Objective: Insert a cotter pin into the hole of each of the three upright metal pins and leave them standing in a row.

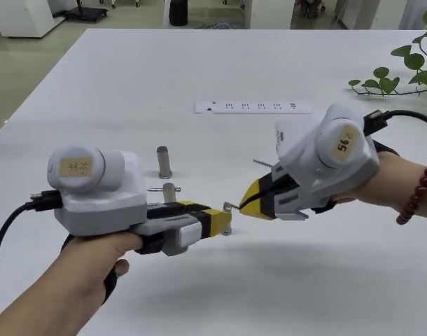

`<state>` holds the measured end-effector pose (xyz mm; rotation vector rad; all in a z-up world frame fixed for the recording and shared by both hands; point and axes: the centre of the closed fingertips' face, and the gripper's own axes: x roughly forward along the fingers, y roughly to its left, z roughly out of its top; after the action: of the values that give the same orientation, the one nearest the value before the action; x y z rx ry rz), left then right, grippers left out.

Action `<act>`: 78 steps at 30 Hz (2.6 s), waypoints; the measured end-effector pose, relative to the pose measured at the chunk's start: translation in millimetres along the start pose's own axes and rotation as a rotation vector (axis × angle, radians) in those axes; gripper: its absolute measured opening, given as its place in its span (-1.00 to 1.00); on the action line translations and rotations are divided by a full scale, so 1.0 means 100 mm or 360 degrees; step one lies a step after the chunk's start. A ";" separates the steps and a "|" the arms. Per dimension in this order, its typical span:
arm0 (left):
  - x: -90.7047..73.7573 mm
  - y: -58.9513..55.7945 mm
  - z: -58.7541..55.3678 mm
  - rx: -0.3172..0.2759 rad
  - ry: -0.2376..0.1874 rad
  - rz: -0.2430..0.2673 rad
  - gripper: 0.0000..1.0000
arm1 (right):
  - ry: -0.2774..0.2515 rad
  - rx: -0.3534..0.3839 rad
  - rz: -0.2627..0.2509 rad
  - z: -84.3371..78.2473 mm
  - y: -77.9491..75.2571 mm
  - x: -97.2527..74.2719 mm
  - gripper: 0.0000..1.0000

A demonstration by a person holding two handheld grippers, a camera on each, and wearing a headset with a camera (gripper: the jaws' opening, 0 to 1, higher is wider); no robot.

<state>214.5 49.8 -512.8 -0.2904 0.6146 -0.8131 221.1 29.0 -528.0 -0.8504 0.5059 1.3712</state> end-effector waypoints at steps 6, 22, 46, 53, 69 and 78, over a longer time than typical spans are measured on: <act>0.01 -0.05 -0.01 -0.0068 0.0013 -0.0034 -0.77 | -0.0012 -0.0097 0.0032 0.07 0.09 0.01 -1.00; -0.01 -0.07 -0.02 -0.0135 0.0005 -0.0044 -1.00 | -0.0042 -0.0199 0.0050 0.21 0.17 0.01 -1.00; -0.03 -0.13 -0.01 0.0169 -0.0014 -0.0103 -1.00 | -0.0117 -0.0027 0.0037 0.20 0.15 -0.03 -1.00; -0.05 -0.16 -0.03 0.0323 -0.0005 -0.0132 -1.00 | -0.0167 0.0101 0.0072 0.19 0.15 -0.04 -0.99; -0.09 -0.21 -0.05 0.0550 0.0015 -0.0247 -1.00 | -0.0209 0.0184 0.0175 0.18 0.27 -0.03 -0.99; -0.10 -0.25 -0.13 0.0571 0.0059 -0.0300 -1.00 | -0.0184 0.0134 0.0236 0.17 0.37 -0.03 -1.00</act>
<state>186.9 41.0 -507.3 -0.0047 0.4694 -1.0938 181.7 39.9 -523.9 -0.6715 0.5414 1.5148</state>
